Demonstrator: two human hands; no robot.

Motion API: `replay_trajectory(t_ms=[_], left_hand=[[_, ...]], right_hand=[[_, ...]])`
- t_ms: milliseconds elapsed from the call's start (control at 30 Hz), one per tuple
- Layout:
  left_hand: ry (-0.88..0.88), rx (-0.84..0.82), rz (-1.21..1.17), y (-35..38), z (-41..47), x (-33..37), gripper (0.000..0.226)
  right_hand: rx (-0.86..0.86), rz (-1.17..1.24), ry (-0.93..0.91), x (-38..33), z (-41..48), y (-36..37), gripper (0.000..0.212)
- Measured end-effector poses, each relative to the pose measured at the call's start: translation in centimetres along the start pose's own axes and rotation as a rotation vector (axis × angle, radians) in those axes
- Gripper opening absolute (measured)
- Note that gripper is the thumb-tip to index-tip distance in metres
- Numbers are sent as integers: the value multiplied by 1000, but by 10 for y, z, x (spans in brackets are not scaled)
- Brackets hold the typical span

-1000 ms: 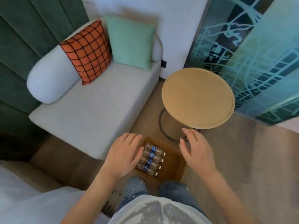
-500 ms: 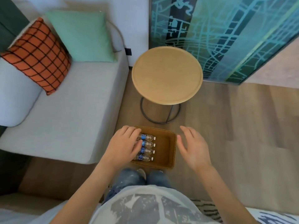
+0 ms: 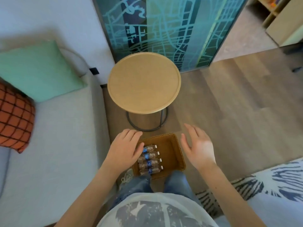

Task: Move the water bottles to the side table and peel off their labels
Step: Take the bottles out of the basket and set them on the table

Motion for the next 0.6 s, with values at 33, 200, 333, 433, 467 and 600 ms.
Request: replay_trajectory(t_ms=[33, 200, 333, 433, 467, 600], left_hand=[[36, -5, -4, -1, 3, -6, 49], [285, -87, -17, -5, 8, -52, 46], [404, -150, -2, 2, 10, -71, 49], [473, -183, -16, 19, 6, -73, 49], [499, -192, -19, 28, 4, -72, 47], [529, -207, -57, 75, -4, -75, 35]], right_hand=[[9, -19, 25, -6, -4, 5, 36], [85, -90, 226, -49, -33, 33, 39], [134, -143, 314, -68, -56, 46, 37], [167, -170, 353, -71, -71, 58, 38], [175, -172, 362, -70, -75, 63, 38], [167, -173, 391, -56, -97, 99, 33]])
Point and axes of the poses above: each hand's wrist, its own z-axis towards the middle knuckle, its own y-axis out of the palm, x = y × z, the point moved 9 cm from there along z, towards the middle knuckle, and after that the axes turned 4 degrees about x, right-handed, at the moved point
